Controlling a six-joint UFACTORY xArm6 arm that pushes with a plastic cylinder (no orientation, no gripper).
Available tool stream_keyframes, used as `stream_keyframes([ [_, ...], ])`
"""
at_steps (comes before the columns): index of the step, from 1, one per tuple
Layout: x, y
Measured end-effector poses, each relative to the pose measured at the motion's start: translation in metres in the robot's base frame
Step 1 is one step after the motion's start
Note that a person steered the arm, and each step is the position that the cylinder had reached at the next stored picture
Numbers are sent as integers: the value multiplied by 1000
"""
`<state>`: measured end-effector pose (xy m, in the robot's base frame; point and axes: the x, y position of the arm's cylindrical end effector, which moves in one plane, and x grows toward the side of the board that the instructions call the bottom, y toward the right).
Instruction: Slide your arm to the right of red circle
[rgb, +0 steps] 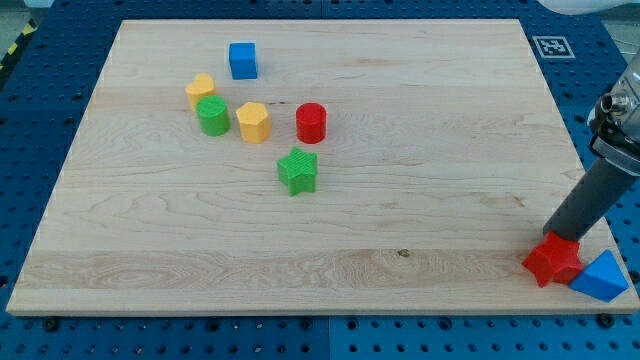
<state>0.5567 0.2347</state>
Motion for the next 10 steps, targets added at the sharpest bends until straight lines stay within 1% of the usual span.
stream_keyframes([
  [2,-6,-78],
  [10,-9,-81],
])
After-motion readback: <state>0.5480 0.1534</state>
